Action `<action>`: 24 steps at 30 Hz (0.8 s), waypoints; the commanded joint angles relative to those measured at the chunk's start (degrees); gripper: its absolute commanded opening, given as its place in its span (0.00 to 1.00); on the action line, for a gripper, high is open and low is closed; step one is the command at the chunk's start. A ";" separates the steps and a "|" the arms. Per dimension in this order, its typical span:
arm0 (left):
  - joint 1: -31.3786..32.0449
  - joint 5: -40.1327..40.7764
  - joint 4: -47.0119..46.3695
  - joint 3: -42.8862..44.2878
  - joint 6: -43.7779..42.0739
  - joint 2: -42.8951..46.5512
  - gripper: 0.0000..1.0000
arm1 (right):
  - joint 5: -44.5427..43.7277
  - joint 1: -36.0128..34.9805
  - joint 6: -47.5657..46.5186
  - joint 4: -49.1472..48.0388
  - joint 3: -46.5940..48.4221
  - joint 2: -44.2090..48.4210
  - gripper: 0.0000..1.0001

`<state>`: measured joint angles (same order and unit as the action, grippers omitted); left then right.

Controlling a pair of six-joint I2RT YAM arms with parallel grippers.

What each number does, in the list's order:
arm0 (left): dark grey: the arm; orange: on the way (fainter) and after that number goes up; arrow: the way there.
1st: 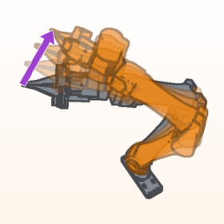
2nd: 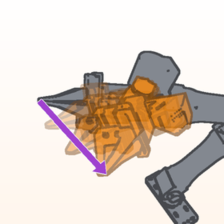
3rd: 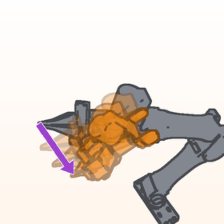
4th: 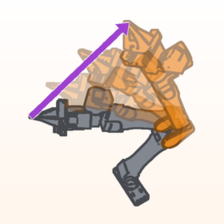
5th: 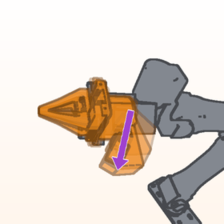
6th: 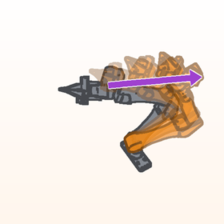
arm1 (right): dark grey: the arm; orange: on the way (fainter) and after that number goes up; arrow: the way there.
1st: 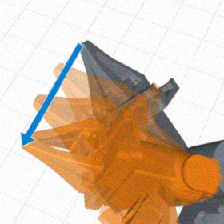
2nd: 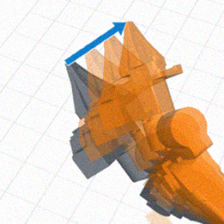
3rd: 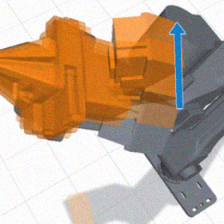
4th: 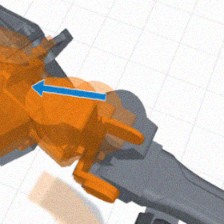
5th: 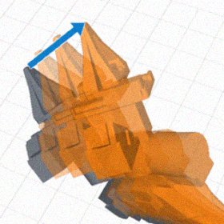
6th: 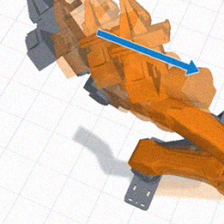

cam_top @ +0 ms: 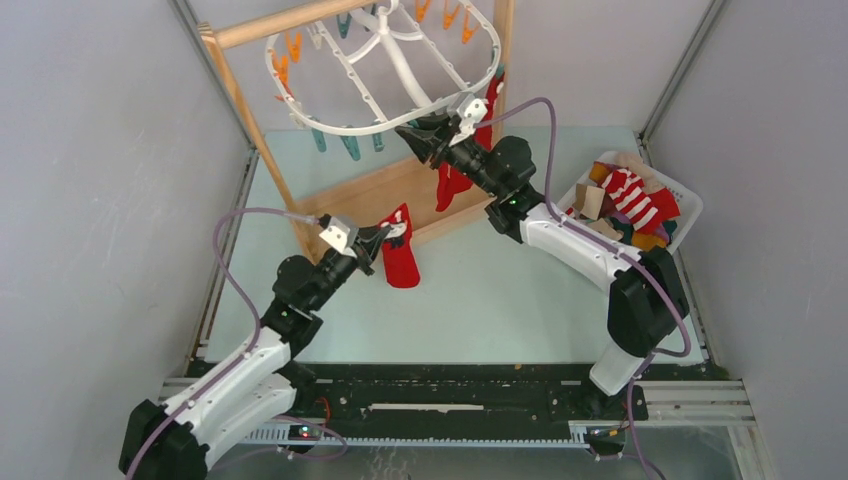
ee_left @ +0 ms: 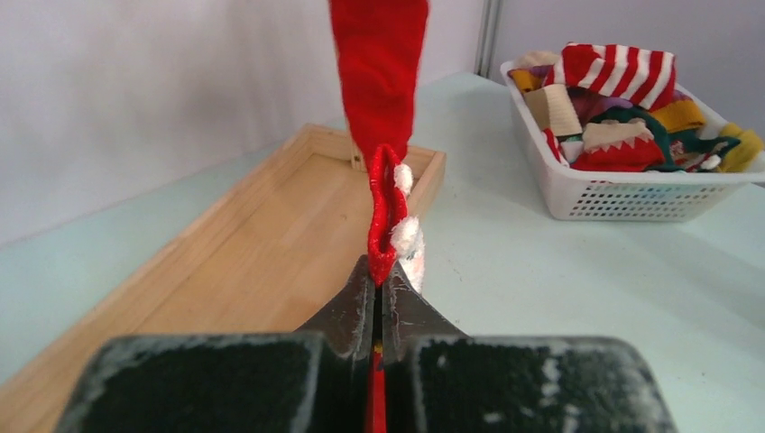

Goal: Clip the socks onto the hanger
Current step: Open the clamp at the hanger.

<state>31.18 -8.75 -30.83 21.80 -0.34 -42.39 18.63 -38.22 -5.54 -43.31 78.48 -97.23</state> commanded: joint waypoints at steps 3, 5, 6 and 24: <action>-4.97 -9.46 -6.98 7.95 7.49 -5.84 0.00 | 6.40 1.25 13.72 9.37 2.58 4.81 0.11; -4.99 -11.00 -8.93 9.46 7.98 -7.56 0.00 | 7.07 1.53 17.41 11.93 3.67 4.98 0.10; -4.99 -11.65 -10.41 9.93 8.83 -8.63 0.00 | 7.38 1.70 19.22 13.06 4.34 4.86 0.10; -8.22 -17.08 -37.06 13.87 44.14 -24.42 0.00 | 12.75 2.01 34.65 19.77 9.08 3.98 0.08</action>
<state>24.49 -24.12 -60.86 31.75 33.43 -64.66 26.89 -35.97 24.73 -26.17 85.69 -94.56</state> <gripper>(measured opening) 0.014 0.335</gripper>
